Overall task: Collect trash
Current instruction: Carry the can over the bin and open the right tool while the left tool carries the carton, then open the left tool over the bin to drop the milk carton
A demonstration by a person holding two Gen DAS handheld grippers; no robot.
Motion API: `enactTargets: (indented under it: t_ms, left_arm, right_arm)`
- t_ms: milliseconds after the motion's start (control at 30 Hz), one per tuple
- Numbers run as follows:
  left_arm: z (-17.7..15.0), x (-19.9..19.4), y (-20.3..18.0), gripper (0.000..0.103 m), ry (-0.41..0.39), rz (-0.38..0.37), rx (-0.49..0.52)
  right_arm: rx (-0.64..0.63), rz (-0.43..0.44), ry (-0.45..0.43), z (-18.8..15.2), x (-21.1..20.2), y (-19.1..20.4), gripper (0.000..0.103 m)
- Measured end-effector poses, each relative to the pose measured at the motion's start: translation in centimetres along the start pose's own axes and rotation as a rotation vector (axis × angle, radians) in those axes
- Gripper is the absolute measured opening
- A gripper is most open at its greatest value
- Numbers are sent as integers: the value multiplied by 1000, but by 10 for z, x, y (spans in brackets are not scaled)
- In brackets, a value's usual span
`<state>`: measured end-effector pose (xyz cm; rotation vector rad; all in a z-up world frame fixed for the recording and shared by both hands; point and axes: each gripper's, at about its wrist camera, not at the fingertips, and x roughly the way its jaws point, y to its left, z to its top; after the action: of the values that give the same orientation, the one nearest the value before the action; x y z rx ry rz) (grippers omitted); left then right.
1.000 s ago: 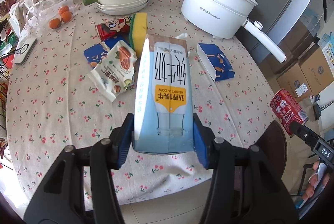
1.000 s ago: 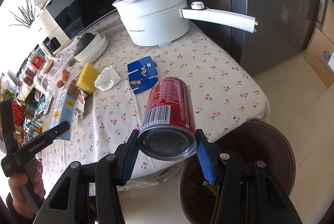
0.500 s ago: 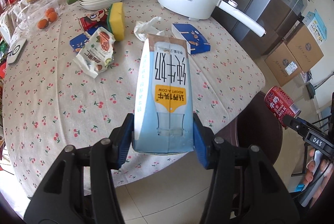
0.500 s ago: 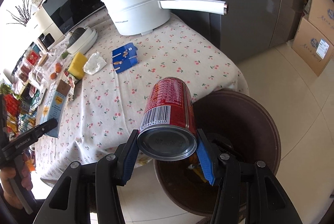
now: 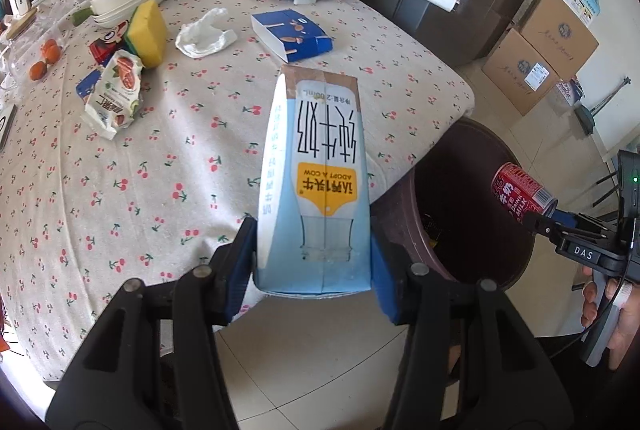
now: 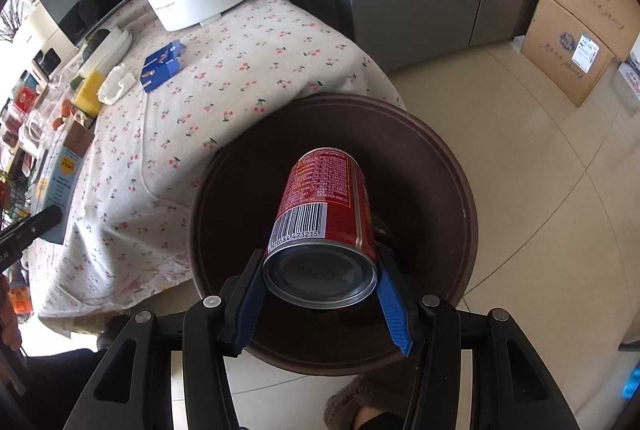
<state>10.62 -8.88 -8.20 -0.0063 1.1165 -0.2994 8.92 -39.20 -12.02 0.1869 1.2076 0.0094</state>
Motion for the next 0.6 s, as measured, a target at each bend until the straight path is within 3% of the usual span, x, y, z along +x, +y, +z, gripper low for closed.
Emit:
enactTargets:
  t_ms: [133, 300, 600]
  left_arm:
    - [-3, 9, -20, 55, 21, -17, 47]
    - [-7, 19, -47, 55, 48, -37, 117]
    - [-11, 46, -104, 55, 118, -122, 226]
  right_arm:
    - [49, 9, 42, -5, 8, -16, 56]
    - [120, 26, 14, -4, -3, -35, 71]
    - [156, 3, -6, -9, -18, -59, 74]
